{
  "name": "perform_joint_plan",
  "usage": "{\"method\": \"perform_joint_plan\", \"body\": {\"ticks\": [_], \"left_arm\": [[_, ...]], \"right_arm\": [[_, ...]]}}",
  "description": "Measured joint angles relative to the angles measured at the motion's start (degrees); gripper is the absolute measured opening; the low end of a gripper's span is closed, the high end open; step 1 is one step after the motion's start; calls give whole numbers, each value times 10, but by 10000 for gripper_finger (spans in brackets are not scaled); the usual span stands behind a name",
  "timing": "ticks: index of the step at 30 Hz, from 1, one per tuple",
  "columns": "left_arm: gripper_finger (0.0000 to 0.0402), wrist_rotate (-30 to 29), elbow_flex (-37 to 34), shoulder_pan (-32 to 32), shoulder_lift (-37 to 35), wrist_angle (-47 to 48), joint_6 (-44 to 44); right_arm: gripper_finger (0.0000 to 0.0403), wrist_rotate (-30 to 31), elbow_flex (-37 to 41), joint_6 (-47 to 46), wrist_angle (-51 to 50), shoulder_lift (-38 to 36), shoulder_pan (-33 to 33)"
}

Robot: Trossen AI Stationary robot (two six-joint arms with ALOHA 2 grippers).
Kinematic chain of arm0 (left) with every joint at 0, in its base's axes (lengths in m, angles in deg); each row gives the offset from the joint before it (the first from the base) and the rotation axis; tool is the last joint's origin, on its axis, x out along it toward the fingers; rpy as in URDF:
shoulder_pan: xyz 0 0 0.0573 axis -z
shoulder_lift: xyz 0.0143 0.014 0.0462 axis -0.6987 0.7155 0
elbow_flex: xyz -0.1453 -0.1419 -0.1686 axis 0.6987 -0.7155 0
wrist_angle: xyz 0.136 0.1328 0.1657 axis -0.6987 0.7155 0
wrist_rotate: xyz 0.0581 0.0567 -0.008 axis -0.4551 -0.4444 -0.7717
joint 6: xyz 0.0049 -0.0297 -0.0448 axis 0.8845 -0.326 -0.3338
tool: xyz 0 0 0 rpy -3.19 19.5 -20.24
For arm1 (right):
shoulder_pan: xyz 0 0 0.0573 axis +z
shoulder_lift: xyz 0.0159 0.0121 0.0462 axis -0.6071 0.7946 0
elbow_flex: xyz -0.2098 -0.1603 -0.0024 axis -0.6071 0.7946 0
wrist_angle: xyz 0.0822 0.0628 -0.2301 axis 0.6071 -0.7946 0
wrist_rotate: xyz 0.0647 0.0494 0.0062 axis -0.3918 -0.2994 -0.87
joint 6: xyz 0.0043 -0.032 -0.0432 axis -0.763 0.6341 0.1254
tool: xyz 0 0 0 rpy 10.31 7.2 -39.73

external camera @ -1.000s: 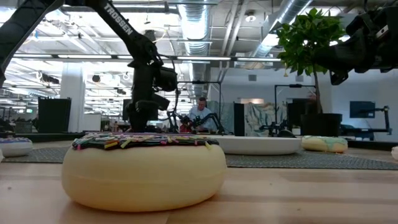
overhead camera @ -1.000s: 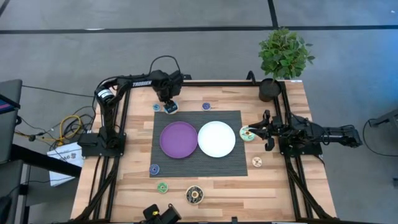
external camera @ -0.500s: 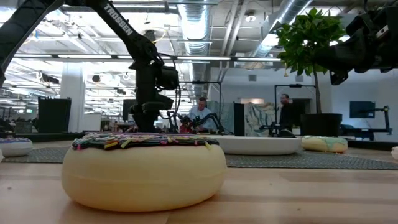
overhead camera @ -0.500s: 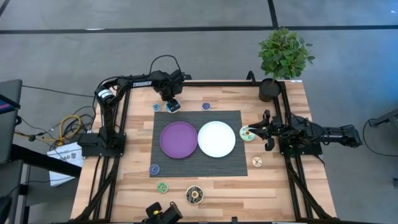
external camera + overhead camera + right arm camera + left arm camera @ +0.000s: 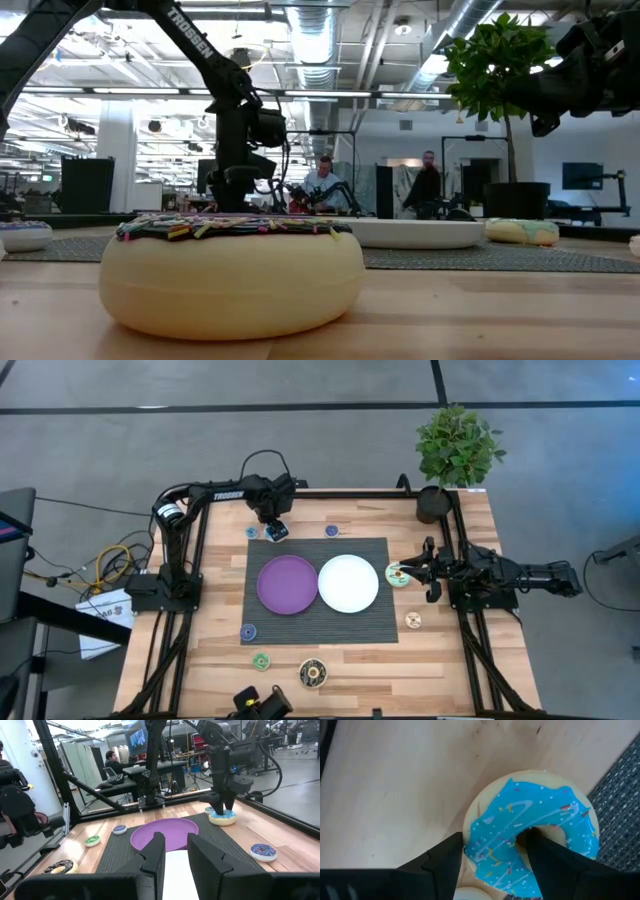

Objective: Pick & Place donuts
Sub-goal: Put the large blue donut on the purple plate

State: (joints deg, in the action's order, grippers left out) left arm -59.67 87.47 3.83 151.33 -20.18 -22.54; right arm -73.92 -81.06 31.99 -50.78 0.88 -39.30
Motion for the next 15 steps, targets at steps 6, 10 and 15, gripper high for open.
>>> {"method": "perform_joint_plan", "body": {"ticks": [6,10,15], "left_arm": [[212,1,-20,0,0,-15,-12],[212,1,-23,0,0,-17,-19],[212,1,-23,0,0,-22,-25]], "right_arm": [[73,0,0,0,0,0,0],[73,0,0,0,0,0,0],[73,0,0,0,0,0,0]]}}
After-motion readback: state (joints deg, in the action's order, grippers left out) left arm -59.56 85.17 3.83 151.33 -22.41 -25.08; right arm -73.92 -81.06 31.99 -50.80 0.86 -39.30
